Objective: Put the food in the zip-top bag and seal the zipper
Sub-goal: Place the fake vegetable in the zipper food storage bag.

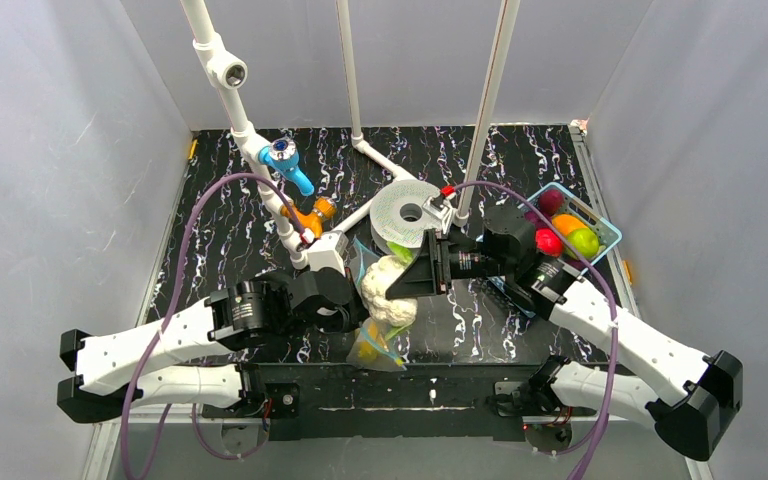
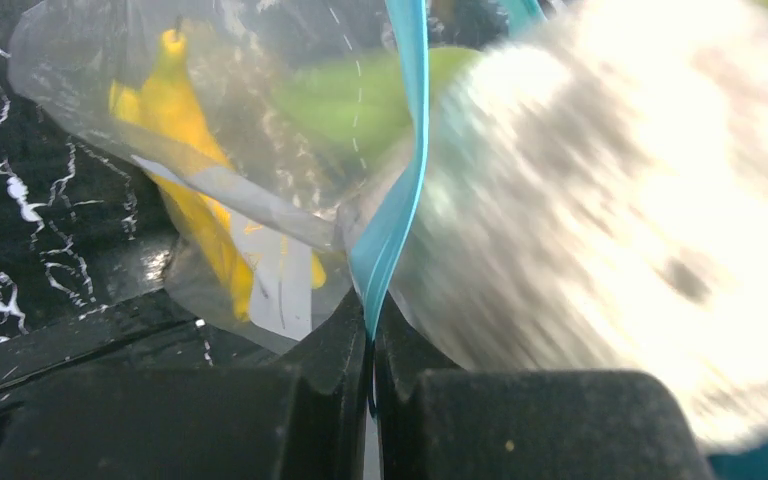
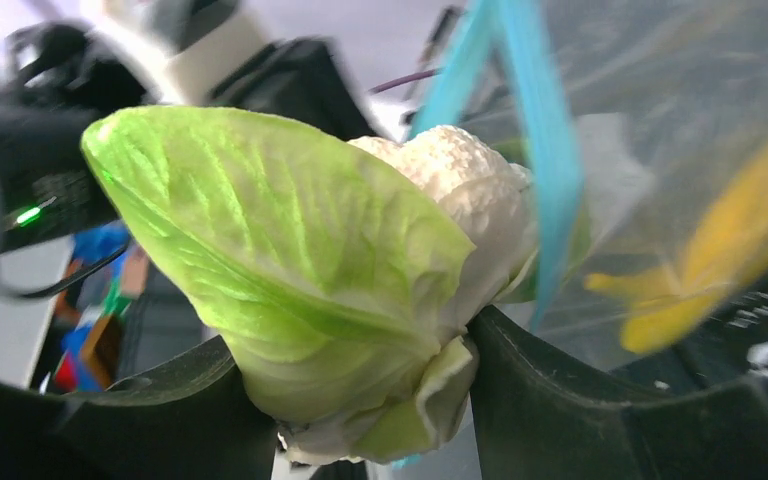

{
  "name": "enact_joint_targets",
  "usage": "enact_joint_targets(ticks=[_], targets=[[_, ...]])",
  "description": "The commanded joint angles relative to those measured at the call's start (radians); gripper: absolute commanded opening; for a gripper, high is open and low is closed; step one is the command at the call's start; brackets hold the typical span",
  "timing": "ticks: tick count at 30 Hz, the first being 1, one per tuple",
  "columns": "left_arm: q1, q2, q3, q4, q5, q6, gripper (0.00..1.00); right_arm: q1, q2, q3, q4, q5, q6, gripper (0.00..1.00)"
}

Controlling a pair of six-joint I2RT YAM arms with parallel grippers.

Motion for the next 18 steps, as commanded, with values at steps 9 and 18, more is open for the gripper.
enact_joint_targets(ticks=[9,18], targets=[[-0.003,-0.086,-0.038,0.09,-0.027,-0.029,0.0,0.133,-0.043,0.181,-0.589,0.692,-0.322,0.01],[-0.003,-0.023,0.015,0.12,0.009,-0.004,0.0,0.367,0.056,0.3,-0.55,0.854,-0.41,0.16]])
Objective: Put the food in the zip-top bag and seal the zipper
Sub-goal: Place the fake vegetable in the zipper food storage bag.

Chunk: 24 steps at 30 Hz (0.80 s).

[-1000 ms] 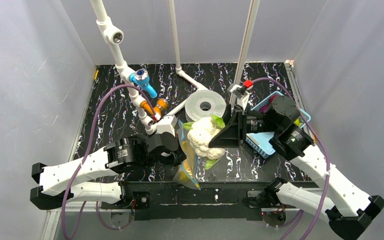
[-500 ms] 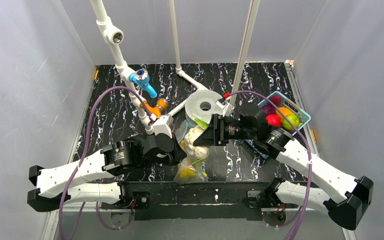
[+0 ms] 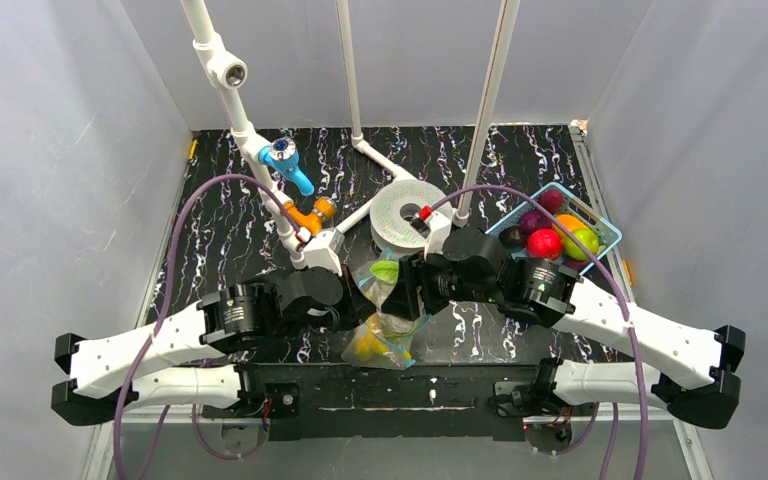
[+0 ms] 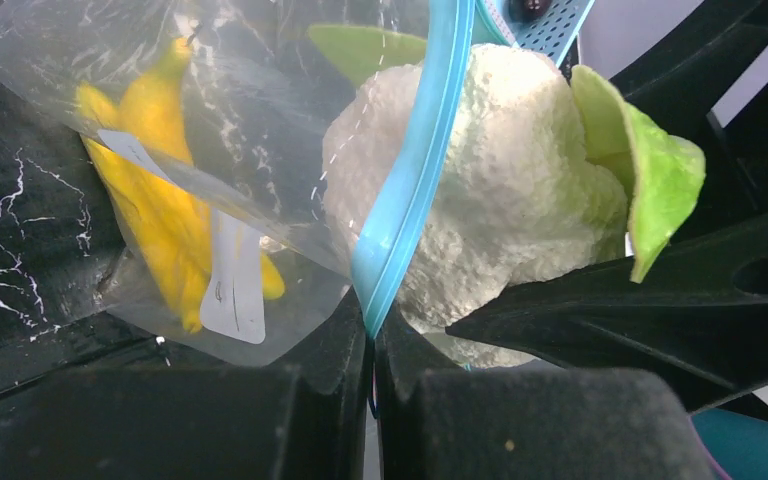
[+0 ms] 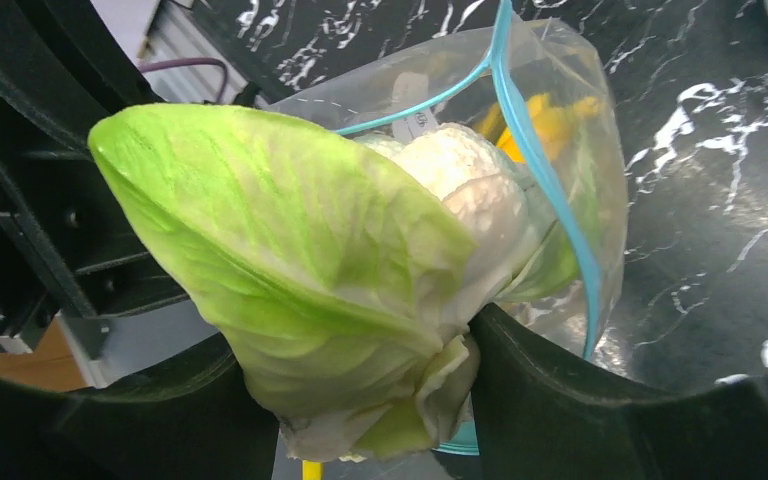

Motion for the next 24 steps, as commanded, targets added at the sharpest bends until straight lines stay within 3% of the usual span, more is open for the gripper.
enact_joint_targets(ticks=[1,6,8,17,24], targets=[[-0.003,0.032,0.045,0.027,0.009,0.015,0.0,0.048,0.009,0.039,0.05,0.125,-0.068,0.25],[-0.002,0.042,0.035,0.044,0.027,0.011,0.0,0.049,0.035,0.081,-0.025,0.174,-0.117,0.57],[-0.002,0.037,0.029,0.048,0.03,0.009,0.0,0.048,0.033,0.119,-0.043,0.131,-0.146,0.79],[-0.002,0.003,0.017,0.05,0.019,0.006,0.0,0.049,-0.013,0.113,-0.028,0.035,-0.148,0.91],[-0.002,-0.02,0.012,0.048,0.023,-0.001,0.0,0.048,0.004,0.159,-0.123,0.135,-0.191,0.98]])
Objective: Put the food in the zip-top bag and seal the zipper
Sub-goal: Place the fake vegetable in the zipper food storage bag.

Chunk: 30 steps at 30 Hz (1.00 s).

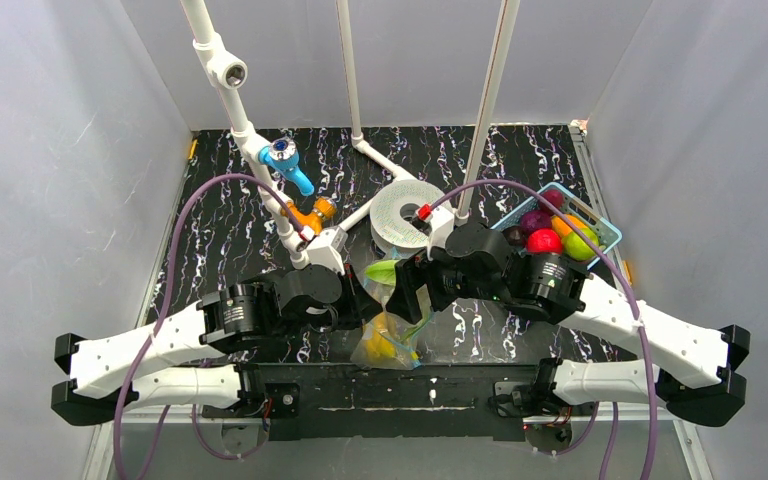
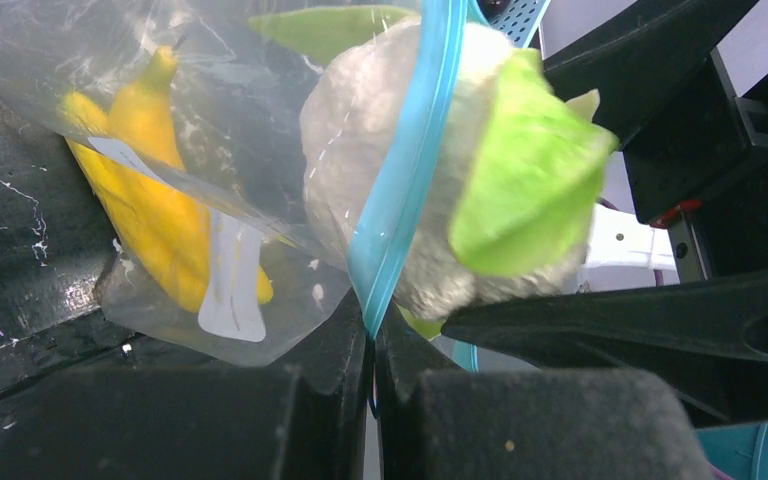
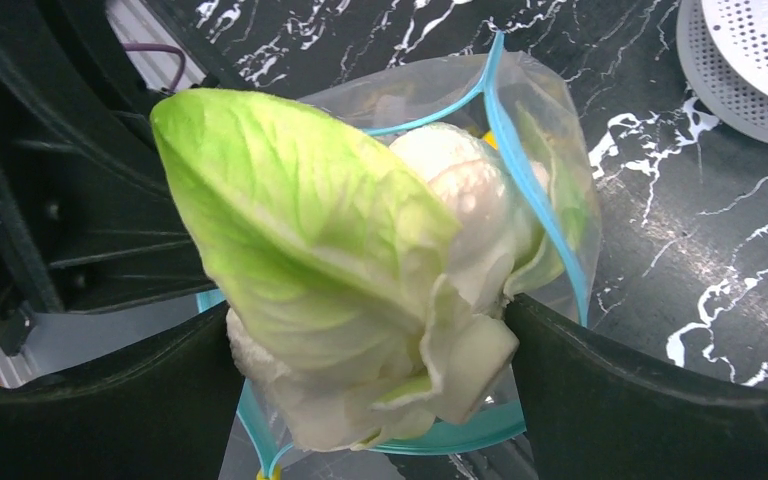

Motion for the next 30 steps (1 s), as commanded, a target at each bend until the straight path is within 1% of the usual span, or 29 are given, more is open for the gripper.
enact_joint_targets(ticks=[1,4,9,14,16,17,18,19,20,22,24,25,26,27,28,29,30], targets=[[-0.002,-0.03,0.004,0.007,-0.013,-0.011,0.0,0.009,-0.006,0.075,-0.009,0.018,-0.045,0.98],[-0.002,-0.02,0.004,0.011,-0.014,-0.008,0.0,0.008,-0.01,0.081,0.023,-0.068,-0.031,0.98],[-0.002,0.005,0.022,0.009,-0.007,0.002,0.0,0.008,-0.001,0.085,0.028,-0.091,-0.021,1.0],[-0.002,0.003,0.029,0.008,-0.007,0.006,0.0,0.008,0.032,0.091,-0.04,0.02,-0.074,1.0],[-0.002,-0.008,0.024,0.003,-0.015,0.001,0.0,0.01,0.035,0.049,-0.037,0.123,-0.104,1.0],[-0.002,-0.014,0.018,0.005,-0.019,-0.003,0.0,0.01,0.046,0.027,-0.045,0.188,-0.109,0.93],[-0.002,-0.021,0.013,0.006,-0.024,-0.006,0.0,0.009,0.062,0.025,-0.06,0.221,-0.111,0.85],[-0.002,-0.024,0.007,0.008,-0.028,-0.008,0.0,0.009,0.077,0.027,-0.067,0.214,-0.115,0.76],[-0.002,-0.025,0.003,0.011,-0.028,-0.012,0.0,0.015,0.091,0.031,-0.062,0.193,-0.117,0.7],[-0.002,-0.015,0.003,0.016,-0.031,-0.013,0.0,0.043,0.103,0.019,-0.006,0.168,-0.112,0.63],[-0.002,-0.002,0.011,0.016,-0.03,-0.013,0.0,0.096,0.13,0.015,0.025,0.222,-0.107,0.59],[-0.002,0.004,0.014,0.016,-0.029,-0.013,0.0,0.108,0.151,0.022,0.024,0.242,-0.106,0.59],[-0.002,0.009,0.017,0.016,-0.029,-0.012,0.0,0.11,0.174,0.032,0.003,0.246,-0.105,0.62],[-0.002,0.013,0.02,0.015,-0.027,-0.012,0.0,0.111,0.192,0.047,-0.02,0.248,-0.105,0.68],[-0.002,0.014,0.02,0.014,-0.027,-0.013,0.0,0.111,0.202,0.072,-0.058,0.245,-0.105,0.77],[-0.002,0.013,0.018,0.012,-0.026,-0.014,0.0,0.111,0.203,0.097,-0.09,0.246,-0.104,0.85],[-0.002,0.01,0.014,0.011,-0.027,-0.016,0.0,0.111,0.189,0.117,-0.105,0.242,-0.111,0.89]])
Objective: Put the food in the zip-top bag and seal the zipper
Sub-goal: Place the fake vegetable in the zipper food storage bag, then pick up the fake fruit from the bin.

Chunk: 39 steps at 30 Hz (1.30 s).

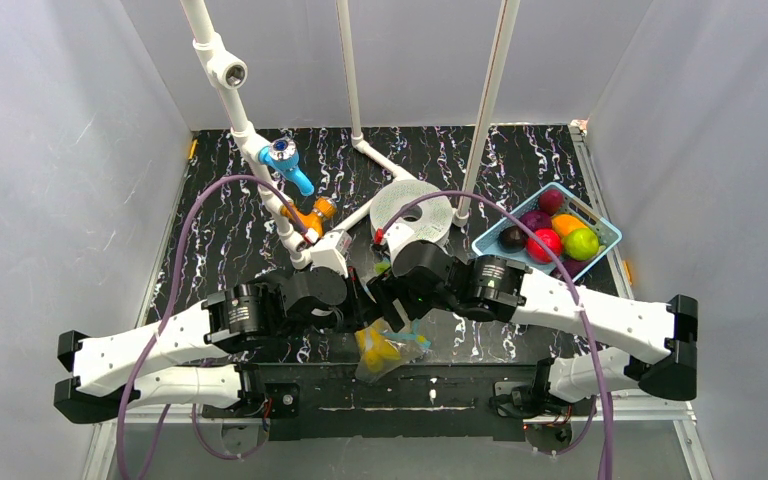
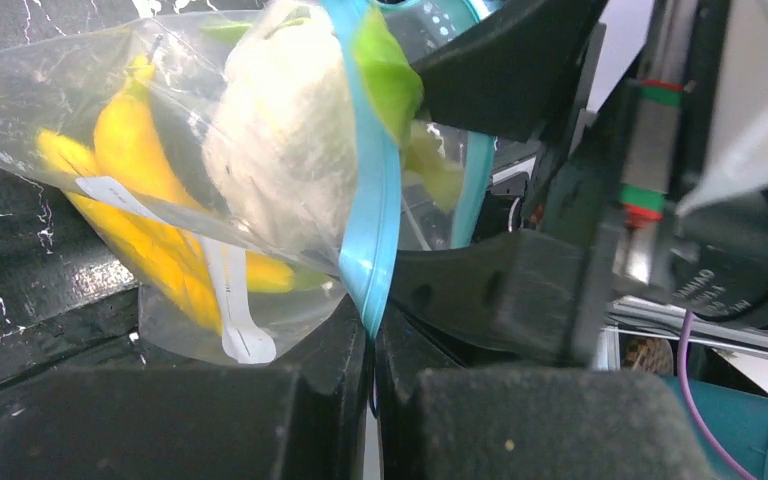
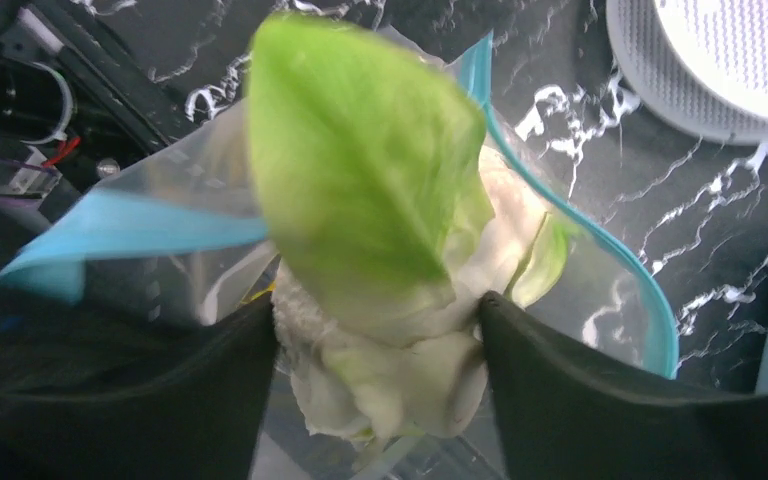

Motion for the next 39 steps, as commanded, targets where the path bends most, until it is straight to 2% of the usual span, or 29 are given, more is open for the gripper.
enact_joint_targets(ticks=[1,3,10,17,20,23,29,37,39], targets=[[-0.001,-0.01,0.007,0.023,-0.034,-0.014,0.0,0.006,-0.039,0.101,-0.043,0.007,-0.035,0.93],[-0.001,-0.022,-0.01,0.033,-0.04,-0.023,0.0,0.005,-0.091,0.114,-0.022,-0.023,-0.051,0.98],[-0.001,-0.04,-0.01,0.022,-0.052,-0.022,0.0,0.005,-0.188,0.123,0.026,-0.116,-0.044,0.98],[-0.001,-0.069,0.002,0.075,-0.019,-0.025,0.0,-0.003,-0.271,0.086,-0.007,0.103,-0.018,0.96],[-0.001,-0.079,0.011,0.097,-0.022,-0.009,0.0,-0.053,-0.307,0.066,-0.037,0.195,-0.009,0.96],[-0.001,-0.075,-0.002,0.064,-0.061,-0.021,0.0,-0.189,-0.342,0.017,-0.051,0.177,-0.009,0.96],[-0.001,-0.055,-0.045,0.041,-0.072,-0.052,0.0,-0.552,-0.364,-0.113,-0.042,0.13,0.029,0.96],[-0.001,-0.005,-0.034,0.034,-0.057,-0.057,0.0,-0.959,-0.283,-0.339,0.155,0.04,0.276,0.94],[0.0,0.014,-0.032,0.039,-0.044,-0.056,0.0,-1.023,-0.261,-0.373,0.194,0.065,0.335,0.98]])
